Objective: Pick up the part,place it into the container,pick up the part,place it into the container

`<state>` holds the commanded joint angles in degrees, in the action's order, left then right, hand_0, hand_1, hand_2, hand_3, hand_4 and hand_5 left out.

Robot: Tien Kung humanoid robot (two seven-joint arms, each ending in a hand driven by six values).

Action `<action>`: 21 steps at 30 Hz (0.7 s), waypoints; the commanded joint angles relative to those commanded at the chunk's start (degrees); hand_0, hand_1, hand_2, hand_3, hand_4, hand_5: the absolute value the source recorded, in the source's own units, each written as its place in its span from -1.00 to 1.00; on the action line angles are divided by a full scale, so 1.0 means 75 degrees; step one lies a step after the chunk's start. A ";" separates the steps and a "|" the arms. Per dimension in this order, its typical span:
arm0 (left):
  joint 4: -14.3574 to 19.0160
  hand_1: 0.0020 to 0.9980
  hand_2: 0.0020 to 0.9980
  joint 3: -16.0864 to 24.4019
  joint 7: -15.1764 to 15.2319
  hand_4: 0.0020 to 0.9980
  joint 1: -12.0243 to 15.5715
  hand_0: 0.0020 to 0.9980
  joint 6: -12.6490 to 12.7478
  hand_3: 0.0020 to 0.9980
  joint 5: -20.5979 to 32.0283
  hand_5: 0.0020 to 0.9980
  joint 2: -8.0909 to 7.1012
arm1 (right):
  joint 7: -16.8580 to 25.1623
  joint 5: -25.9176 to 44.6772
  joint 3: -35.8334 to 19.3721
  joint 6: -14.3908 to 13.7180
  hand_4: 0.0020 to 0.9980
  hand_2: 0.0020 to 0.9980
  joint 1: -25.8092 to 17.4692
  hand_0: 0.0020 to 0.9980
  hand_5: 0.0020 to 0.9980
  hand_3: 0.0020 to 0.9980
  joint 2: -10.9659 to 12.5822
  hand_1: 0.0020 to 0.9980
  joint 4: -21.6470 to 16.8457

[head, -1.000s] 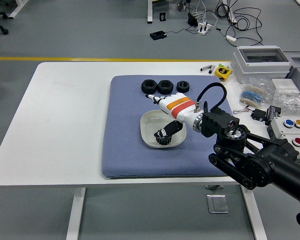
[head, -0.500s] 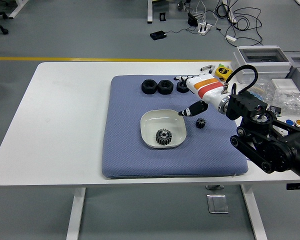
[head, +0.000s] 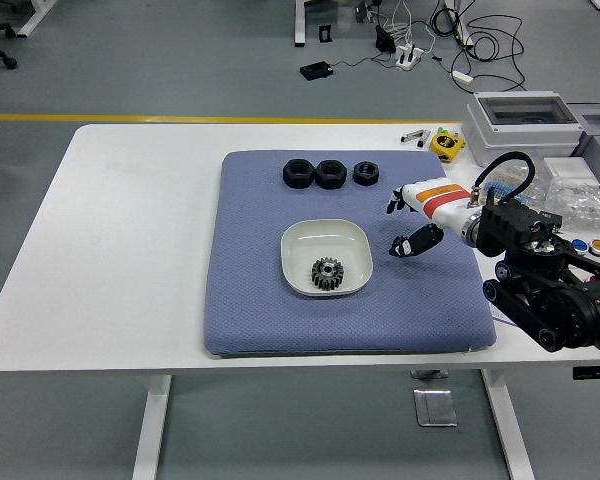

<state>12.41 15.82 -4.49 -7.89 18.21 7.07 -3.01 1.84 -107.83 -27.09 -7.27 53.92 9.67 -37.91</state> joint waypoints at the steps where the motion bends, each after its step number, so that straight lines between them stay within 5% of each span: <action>1: 0.0002 0.06 0.40 0.0008 -0.0007 0.19 -0.0001 0.03 -0.0001 0.21 -0.0019 0.16 0.0000 | 0.0006 0.0040 0.0032 -0.0010 0.82 0.18 -0.0004 -0.32 -0.40 0.23 -0.0014 0.08 0.0034; 21: 0.0049 0.08 0.40 0.0240 -0.0135 0.19 -0.0214 0.03 0.0039 0.21 -0.0415 0.16 -0.0015 | 0.0049 0.0913 0.0581 -0.0365 0.67 0.07 -0.0121 -0.45 -0.34 0.14 -0.0362 -0.08 0.0994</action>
<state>12.77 17.62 -5.51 -9.50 18.50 3.96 -3.12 2.20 -100.98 -22.73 -10.01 53.01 6.95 -30.45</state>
